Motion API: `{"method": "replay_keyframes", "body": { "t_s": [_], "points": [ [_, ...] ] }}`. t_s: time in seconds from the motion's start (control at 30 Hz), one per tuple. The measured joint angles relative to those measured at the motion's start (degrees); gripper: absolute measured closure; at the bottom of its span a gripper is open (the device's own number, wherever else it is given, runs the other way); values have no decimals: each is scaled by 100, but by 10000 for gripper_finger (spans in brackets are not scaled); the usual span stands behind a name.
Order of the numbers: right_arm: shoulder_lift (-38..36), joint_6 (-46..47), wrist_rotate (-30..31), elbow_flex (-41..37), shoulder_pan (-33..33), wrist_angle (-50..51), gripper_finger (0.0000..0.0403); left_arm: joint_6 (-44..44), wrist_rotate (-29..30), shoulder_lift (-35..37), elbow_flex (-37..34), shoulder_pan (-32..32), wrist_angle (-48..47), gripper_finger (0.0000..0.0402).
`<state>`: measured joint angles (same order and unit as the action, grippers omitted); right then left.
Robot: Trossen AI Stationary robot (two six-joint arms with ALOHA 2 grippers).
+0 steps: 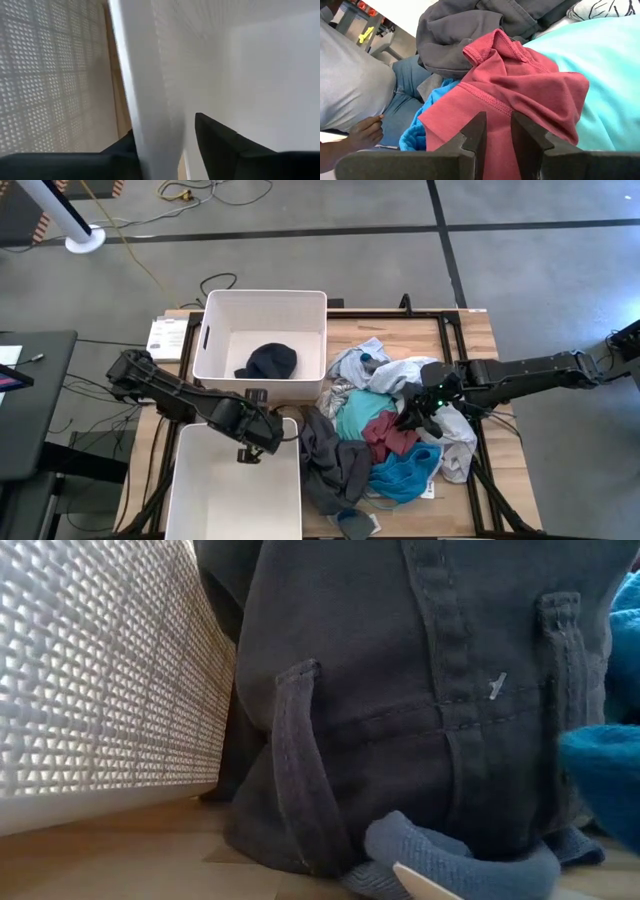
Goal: Sort clothes
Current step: Adjust the white laundry bins
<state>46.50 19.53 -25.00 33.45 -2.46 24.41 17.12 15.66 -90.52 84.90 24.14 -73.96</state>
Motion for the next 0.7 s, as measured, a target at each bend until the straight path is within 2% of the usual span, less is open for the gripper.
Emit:
{"method": "replay_keyframes", "body": {
  "t_s": [0.5, 0.7],
  "points": [
    [1, 0, -2, 0, -2, 1, 296, 5, -480, 0, 10, 63, 311, 384],
    [1, -2, 1, 0, -2, -1, 296, 118, -654, 2, 11, 63, 365, 395]
  ]
}}
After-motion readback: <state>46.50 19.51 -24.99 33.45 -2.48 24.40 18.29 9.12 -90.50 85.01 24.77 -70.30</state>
